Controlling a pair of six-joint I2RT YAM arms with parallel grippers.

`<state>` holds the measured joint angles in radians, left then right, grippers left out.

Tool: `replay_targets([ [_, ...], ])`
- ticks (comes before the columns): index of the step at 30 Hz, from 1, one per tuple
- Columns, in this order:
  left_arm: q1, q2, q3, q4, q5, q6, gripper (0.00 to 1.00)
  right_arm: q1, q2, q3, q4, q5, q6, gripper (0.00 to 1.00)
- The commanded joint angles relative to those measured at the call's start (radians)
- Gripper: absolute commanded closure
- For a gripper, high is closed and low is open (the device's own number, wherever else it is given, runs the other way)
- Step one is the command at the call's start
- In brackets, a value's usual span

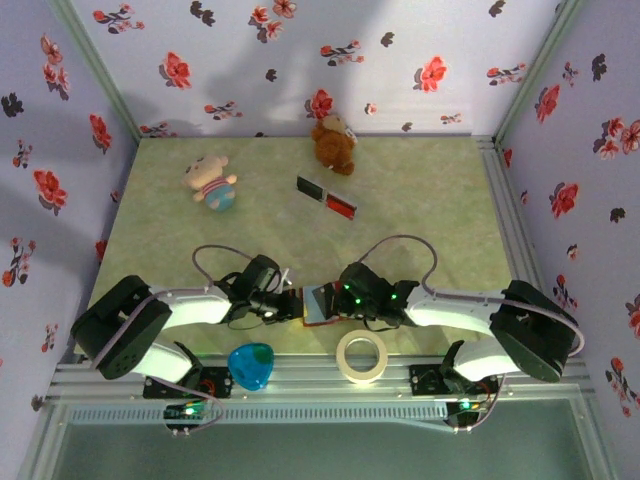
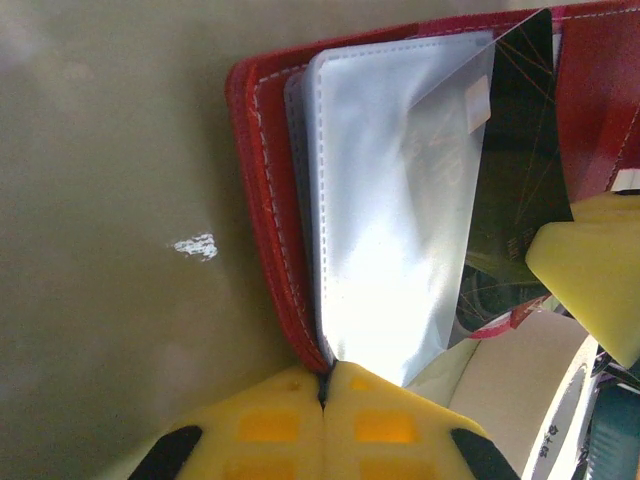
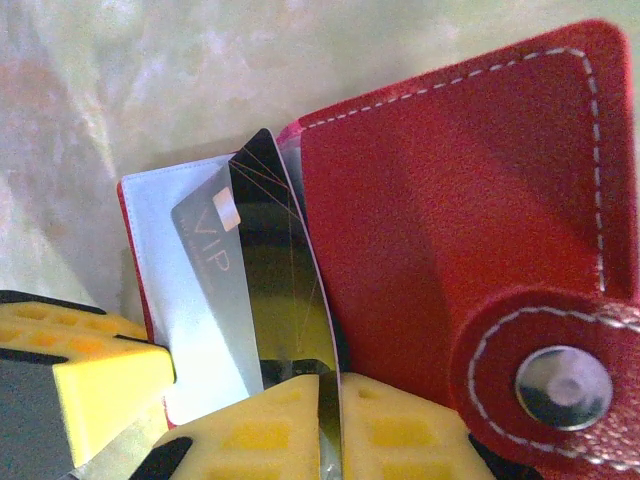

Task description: Put the credit cards into the card holder

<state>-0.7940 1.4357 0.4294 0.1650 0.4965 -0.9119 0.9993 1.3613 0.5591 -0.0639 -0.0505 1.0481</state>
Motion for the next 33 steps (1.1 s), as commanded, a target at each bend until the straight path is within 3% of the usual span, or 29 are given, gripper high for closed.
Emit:
replay_targets([
  [1, -0.027, 0.012, -0.026, -0.071, -0.01, -0.008, 0.93, 0.029, 0.04, -0.018, 0.057, -0.033, 0.03, 0.89],
  [10, -0.028, 0.007, -0.033, -0.057, -0.013, -0.022, 0.93, 0.03, 0.031, -0.024, 0.083, -0.063, 0.042, 0.87],
  [24, -0.042, 0.034, -0.051, 0.015, -0.021, -0.063, 0.83, 0.066, 0.115, -0.006, 0.221, -0.144, 0.107, 0.82],
  [30, -0.044, 0.044, -0.061, 0.02, -0.022, -0.069, 0.82, 0.069, 0.063, -0.033, 0.176, -0.124, 0.088, 0.82],
  [33, -0.044, 0.04, -0.067, 0.005, -0.031, -0.054, 0.87, 0.067, 0.024, -0.047, 0.116, -0.097, 0.06, 0.82],
])
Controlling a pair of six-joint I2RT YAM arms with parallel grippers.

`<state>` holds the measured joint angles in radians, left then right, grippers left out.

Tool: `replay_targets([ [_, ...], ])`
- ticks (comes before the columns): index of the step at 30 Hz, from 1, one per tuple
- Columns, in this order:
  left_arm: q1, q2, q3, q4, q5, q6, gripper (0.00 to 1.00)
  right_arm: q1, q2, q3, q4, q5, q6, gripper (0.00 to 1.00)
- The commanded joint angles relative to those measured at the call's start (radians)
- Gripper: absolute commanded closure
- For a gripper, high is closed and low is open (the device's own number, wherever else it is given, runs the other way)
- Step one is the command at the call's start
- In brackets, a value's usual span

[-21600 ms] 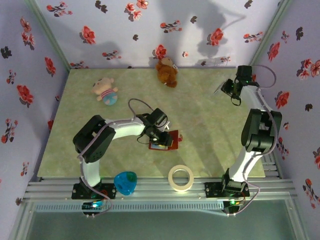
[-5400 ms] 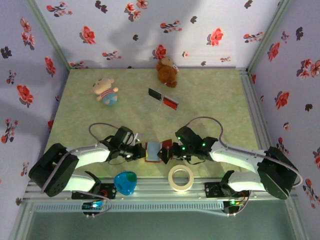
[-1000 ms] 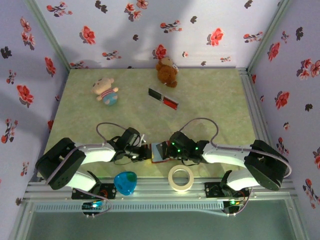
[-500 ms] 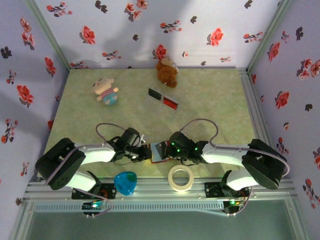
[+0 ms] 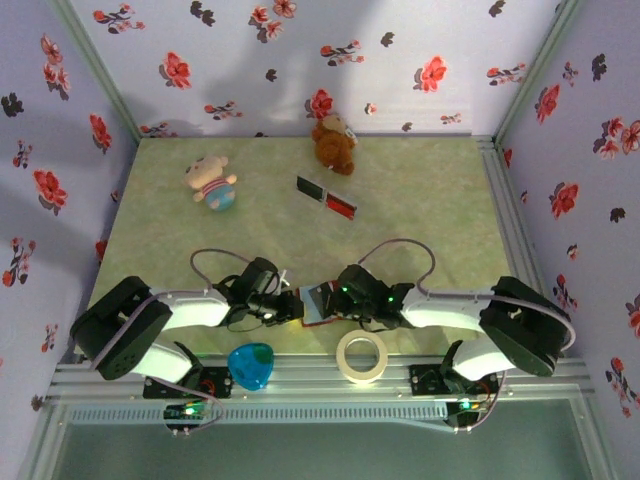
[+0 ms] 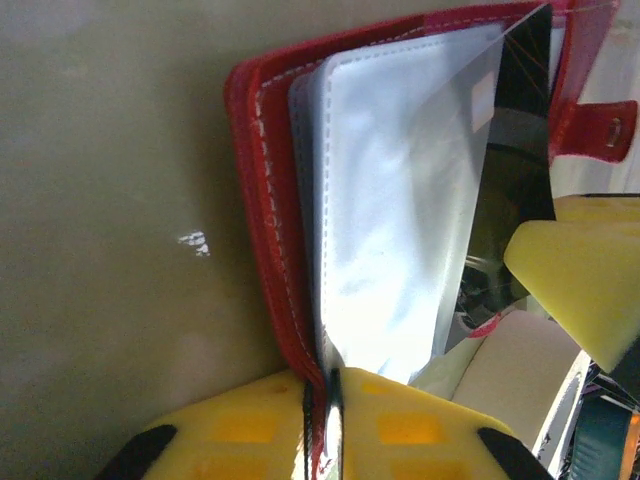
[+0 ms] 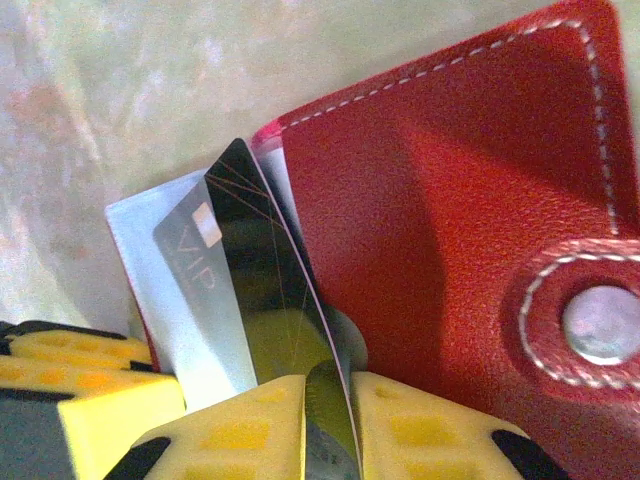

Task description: Put the credit cards into the card holder

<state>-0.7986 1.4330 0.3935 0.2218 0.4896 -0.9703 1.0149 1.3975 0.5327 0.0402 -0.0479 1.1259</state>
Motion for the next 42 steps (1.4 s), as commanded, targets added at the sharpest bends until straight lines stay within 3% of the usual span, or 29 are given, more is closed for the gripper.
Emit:
replay_targets([
  [1, -0.039, 0.045, -0.029, -0.063, -0.029, 0.009, 0.88, 0.05, -0.024, -0.027, 0.001, -0.092, -0.027, 0.82],
  [14, -0.039, 0.053, 0.006, -0.149, -0.039, 0.051, 1.0, 0.046, -0.064, -0.057, 0.023, -0.004, -0.125, 0.95],
  [30, -0.039, 0.076, 0.029, -0.18, -0.056, 0.046, 1.0, 0.036, -0.096, -0.066, -0.051, 0.054, -0.114, 1.0],
  [36, -0.045, 0.08, 0.036, -0.171, -0.057, 0.045, 1.0, 0.036, -0.096, -0.01, -0.174, 0.088, -0.227, 1.0],
  [42, -0.052, 0.074, 0.031, -0.174, -0.062, 0.041, 1.0, 0.036, -0.103, -0.016, -0.172, 0.105, -0.25, 1.0],
])
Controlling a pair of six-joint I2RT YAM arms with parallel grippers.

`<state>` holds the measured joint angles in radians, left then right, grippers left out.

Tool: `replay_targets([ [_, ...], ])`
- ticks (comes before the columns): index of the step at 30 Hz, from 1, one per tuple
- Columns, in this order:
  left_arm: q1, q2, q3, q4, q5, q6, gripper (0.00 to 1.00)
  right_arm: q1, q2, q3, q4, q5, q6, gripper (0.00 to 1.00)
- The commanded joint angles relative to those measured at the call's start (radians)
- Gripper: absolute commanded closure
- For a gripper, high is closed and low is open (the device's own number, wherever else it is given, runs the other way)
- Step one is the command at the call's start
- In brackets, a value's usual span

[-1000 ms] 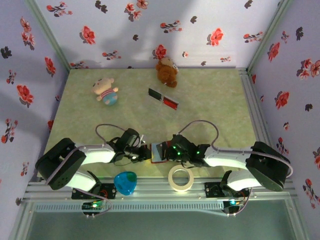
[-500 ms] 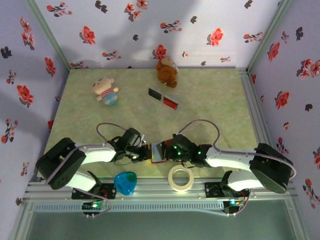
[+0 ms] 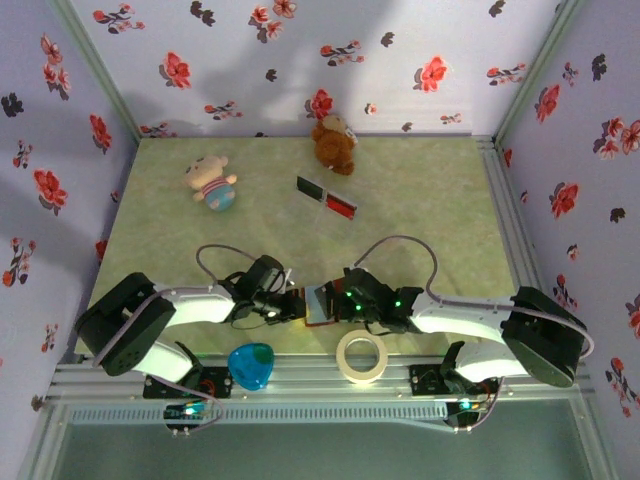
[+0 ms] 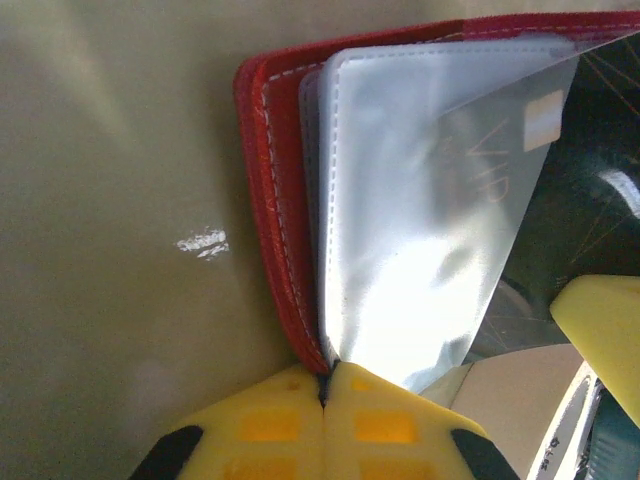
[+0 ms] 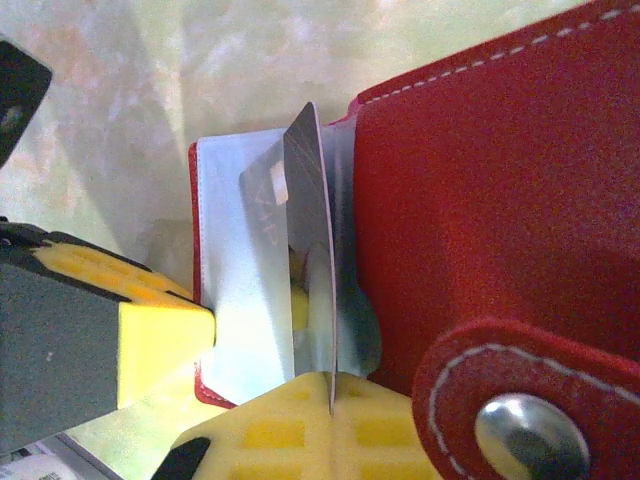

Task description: Put the credit cards into the card holder

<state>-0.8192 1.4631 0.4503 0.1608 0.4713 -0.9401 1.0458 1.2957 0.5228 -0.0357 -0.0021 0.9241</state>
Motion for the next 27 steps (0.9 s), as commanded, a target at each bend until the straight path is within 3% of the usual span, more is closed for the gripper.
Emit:
replay_targets([
  [1, -0.032, 0.046, -0.023, -0.115, -0.043, 0.011, 1.0, 0.006, 0.002, -0.011, -0.085, 0.057, -0.045, 1.0],
  [9, -0.038, 0.042, -0.009, -0.133, -0.047, 0.008, 1.0, 0.005, 0.001, -0.011, -0.097, 0.077, -0.07, 1.0],
  [18, -0.061, 0.056, 0.004, -0.12, -0.053, -0.013, 1.0, 0.006, 0.027, -0.093, 0.127, -0.024, 0.091, 0.98],
  [27, -0.067, 0.053, 0.001, -0.12, -0.065, -0.02, 1.0, 0.004, 0.096, -0.115, 0.27, -0.117, 0.157, 0.94],
])
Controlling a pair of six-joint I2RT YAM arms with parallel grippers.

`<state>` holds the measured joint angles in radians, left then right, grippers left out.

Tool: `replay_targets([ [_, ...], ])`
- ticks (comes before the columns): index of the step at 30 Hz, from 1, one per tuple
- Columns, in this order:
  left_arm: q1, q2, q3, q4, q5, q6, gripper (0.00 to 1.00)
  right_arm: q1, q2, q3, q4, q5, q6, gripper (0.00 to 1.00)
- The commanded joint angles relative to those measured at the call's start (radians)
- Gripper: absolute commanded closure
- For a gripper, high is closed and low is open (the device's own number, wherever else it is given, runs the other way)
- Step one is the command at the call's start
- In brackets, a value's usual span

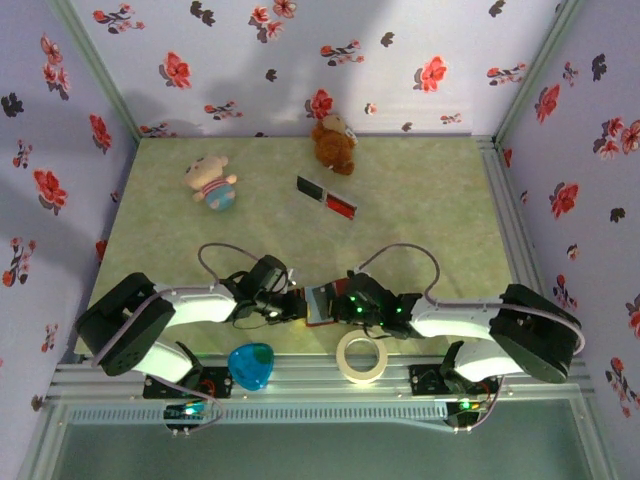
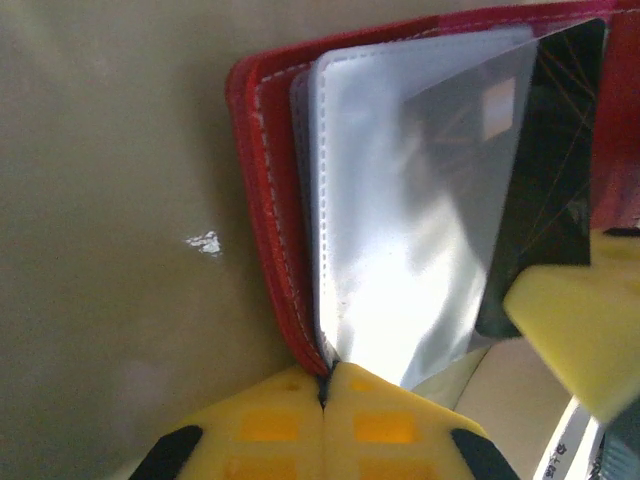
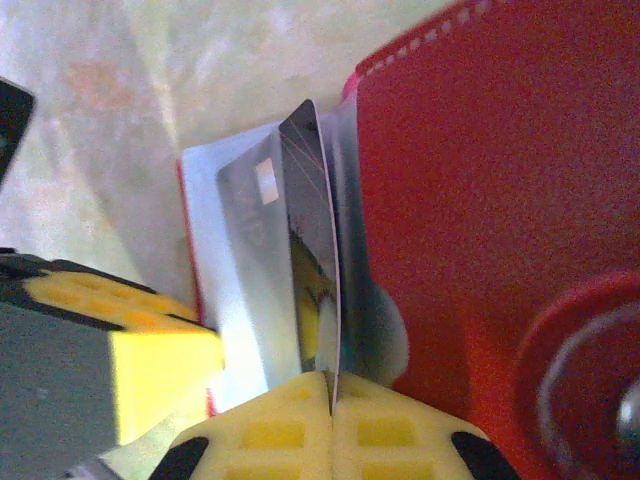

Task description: Put the credit cards into the card holder

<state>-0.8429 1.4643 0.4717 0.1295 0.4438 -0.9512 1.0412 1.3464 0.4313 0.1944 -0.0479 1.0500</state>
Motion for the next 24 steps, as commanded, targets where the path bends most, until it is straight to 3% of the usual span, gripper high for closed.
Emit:
replay_targets([
  [1, -0.045, 0.052, -0.018, -0.095, -0.04, -0.005, 1.0, 0.007, 0.045, -0.022, 0.04, -0.073, 0.031, 0.93],
  [4, -0.044, 0.05, -0.009, -0.122, -0.046, 0.005, 1.0, 0.001, 0.027, -0.008, -0.011, -0.066, 0.01, 0.81],
  [11, -0.045, 0.043, -0.002, -0.14, -0.051, 0.009, 1.0, -0.027, -0.092, 0.036, -0.239, -0.036, -0.072, 0.65],
  [19, -0.045, 0.044, 0.008, -0.144, -0.047, 0.019, 1.0, -0.063, -0.127, 0.094, -0.403, -0.032, -0.161, 0.64],
  [24, -0.046, 0.035, 0.01, -0.146, -0.048, 0.025, 0.92, -0.086, -0.083, 0.132, -0.403, -0.042, -0.203, 0.74],
])
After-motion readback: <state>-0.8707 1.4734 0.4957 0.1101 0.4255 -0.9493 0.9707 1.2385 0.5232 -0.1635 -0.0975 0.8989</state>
